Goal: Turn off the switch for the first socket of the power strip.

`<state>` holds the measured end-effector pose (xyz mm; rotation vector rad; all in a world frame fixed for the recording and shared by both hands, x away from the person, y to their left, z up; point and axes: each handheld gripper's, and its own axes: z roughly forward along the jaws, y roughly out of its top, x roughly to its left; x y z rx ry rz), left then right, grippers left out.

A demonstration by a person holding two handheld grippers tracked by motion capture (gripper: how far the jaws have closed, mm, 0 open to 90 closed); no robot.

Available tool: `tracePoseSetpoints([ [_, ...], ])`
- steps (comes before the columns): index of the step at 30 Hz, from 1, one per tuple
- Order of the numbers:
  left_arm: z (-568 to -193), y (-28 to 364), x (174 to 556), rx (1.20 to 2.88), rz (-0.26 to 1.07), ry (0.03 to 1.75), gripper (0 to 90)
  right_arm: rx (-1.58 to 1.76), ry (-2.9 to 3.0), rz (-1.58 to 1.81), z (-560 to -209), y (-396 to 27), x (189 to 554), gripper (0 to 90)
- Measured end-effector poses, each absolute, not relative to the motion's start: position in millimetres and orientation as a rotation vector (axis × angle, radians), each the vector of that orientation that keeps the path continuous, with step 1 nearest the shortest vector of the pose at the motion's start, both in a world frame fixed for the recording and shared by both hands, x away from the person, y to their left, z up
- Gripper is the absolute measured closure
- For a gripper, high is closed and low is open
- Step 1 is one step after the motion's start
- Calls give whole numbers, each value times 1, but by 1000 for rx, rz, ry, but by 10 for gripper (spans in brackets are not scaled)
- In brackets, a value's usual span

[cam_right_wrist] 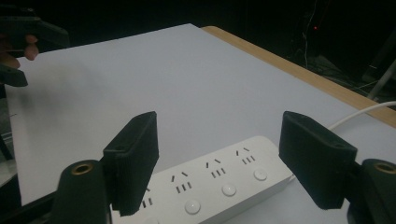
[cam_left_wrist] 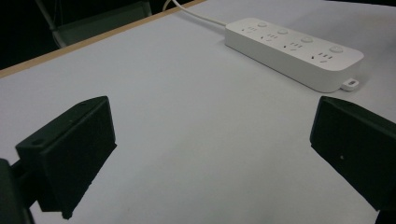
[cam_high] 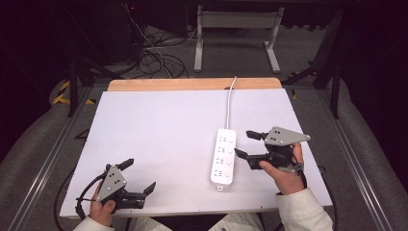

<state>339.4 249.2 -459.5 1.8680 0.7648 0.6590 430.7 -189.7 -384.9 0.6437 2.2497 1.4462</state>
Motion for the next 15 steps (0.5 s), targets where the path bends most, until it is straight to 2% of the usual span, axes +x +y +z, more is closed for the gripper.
tracePoseSetpoints([
  [8,-460,249,339,1865,659,767,6,660,2293,1447,-393,-202,421,305],
  [15,-459,249,339,1865,663,766,6,680,2313,1435,-406,-214,414,270],
])
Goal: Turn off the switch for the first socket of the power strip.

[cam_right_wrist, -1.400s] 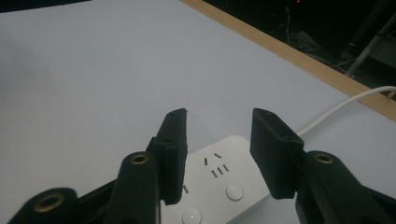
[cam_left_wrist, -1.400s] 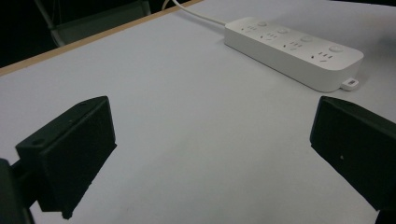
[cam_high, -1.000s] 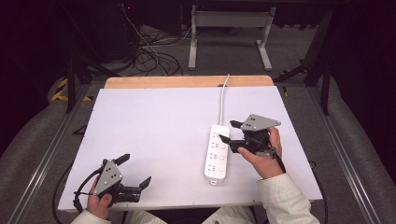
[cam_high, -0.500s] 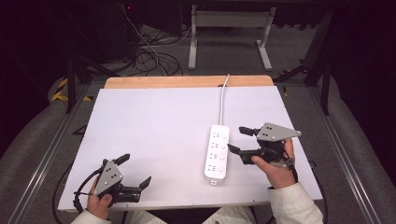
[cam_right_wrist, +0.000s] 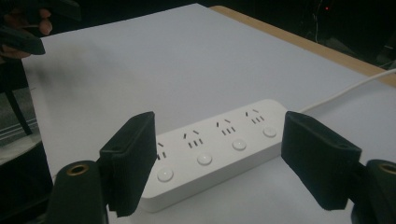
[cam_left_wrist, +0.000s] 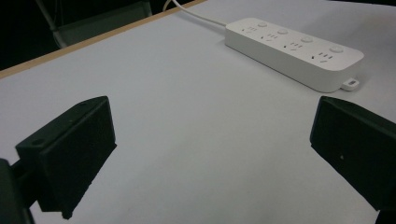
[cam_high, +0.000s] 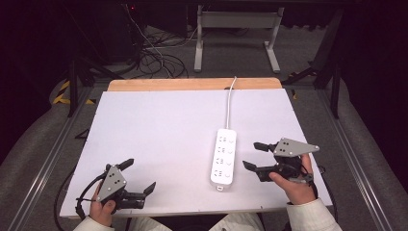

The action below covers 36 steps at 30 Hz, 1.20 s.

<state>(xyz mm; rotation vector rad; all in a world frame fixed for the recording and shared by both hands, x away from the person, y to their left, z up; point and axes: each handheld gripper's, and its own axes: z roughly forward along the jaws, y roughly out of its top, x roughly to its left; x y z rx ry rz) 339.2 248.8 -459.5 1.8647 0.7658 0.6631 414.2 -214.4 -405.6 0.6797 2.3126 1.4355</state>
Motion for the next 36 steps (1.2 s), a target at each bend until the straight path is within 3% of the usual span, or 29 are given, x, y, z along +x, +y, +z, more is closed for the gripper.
tracePoseSetpoints([
  [21,-460,249,339,1868,664,766,6,723,2269,1442,-455,-246,408,75],
  [36,-460,249,339,1867,676,750,6,785,2304,1362,-481,-249,406,66],
])
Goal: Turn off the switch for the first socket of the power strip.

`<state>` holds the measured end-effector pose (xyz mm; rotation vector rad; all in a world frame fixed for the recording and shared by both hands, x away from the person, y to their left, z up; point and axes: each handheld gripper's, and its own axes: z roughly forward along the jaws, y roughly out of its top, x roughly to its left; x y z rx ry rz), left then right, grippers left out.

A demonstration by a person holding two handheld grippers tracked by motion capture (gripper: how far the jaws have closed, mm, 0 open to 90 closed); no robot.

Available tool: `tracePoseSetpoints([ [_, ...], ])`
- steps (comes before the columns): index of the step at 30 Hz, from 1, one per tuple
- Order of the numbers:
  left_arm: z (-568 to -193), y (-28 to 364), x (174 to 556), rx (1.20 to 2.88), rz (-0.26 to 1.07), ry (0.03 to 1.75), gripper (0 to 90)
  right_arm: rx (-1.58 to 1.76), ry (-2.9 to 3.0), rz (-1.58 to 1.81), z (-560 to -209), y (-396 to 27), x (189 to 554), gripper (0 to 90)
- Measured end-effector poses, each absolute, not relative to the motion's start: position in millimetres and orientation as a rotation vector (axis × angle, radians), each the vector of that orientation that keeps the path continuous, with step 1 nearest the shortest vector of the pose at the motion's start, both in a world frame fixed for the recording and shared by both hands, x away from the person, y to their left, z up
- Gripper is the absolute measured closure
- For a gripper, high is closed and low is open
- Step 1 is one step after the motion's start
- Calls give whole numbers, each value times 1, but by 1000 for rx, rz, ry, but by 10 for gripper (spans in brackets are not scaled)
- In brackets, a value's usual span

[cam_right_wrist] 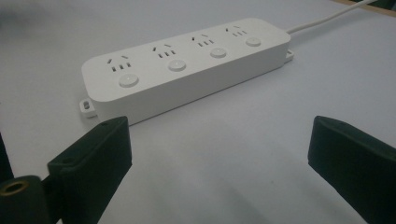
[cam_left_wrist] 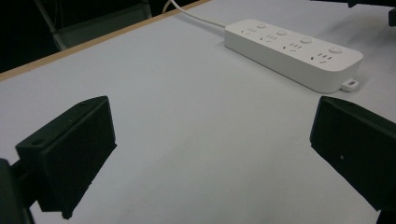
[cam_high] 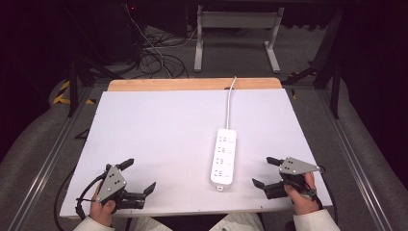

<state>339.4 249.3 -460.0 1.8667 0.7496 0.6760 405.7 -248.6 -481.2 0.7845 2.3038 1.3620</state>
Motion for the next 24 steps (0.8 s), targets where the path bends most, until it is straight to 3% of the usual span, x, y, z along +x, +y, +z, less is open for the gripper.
tracePoseSetpoints([
  [24,-459,250,340,1841,670,745,6,779,2267,1304,-481,-241,401,66],
])
